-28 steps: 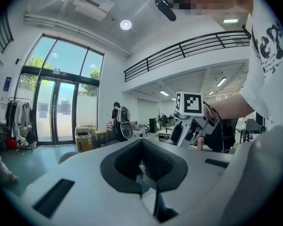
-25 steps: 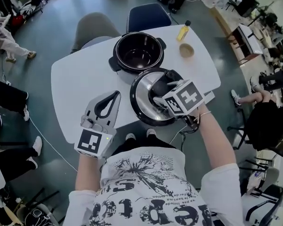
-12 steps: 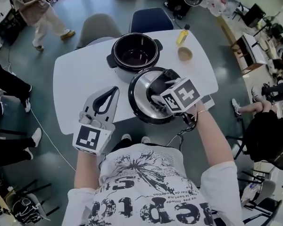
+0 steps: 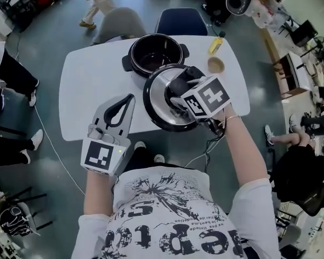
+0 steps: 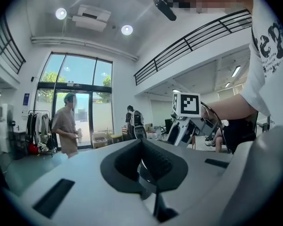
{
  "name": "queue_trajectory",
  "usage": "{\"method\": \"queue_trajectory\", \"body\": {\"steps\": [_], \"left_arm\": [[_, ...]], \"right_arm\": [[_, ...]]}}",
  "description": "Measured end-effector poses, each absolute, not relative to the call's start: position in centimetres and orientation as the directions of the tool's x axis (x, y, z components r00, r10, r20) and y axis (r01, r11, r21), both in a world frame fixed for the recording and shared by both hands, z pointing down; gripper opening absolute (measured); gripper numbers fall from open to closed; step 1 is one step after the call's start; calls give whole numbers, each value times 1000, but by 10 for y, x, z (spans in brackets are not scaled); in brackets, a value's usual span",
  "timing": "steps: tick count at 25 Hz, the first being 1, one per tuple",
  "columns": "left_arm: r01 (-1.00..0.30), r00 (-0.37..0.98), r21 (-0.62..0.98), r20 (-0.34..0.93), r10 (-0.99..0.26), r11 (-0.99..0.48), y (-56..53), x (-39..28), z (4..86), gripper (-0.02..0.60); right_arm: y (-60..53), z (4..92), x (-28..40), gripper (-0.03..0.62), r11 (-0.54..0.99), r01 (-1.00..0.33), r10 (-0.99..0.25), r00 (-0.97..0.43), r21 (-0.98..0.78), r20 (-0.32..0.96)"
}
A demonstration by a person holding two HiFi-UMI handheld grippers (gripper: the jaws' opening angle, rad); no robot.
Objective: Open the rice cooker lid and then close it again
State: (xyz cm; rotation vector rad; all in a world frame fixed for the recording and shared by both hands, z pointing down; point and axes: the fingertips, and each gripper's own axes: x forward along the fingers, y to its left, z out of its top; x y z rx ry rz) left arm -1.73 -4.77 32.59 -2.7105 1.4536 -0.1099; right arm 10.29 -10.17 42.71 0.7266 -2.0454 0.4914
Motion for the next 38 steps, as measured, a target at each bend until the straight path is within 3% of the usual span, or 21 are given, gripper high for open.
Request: {"method": "queue_trajectory", "body": {"steps": [9, 23, 38], "left_arm": [[-851, 514, -105, 36, -857, -515, -112, -37, 329, 12], [-858, 504, -93, 33, -863, -504, -243, -77, 325, 12], [-865, 496, -52, 54, -867, -498, -302, -96, 344, 12]], "right_arm": [[-178, 421, 68, 291, 807, -587, -274, -468, -64, 841], [-322, 434, 27, 293, 809, -587, -264, -413, -33, 872], [-363, 474, 14, 293, 802, -590, -195, -400, -89, 896]]}}
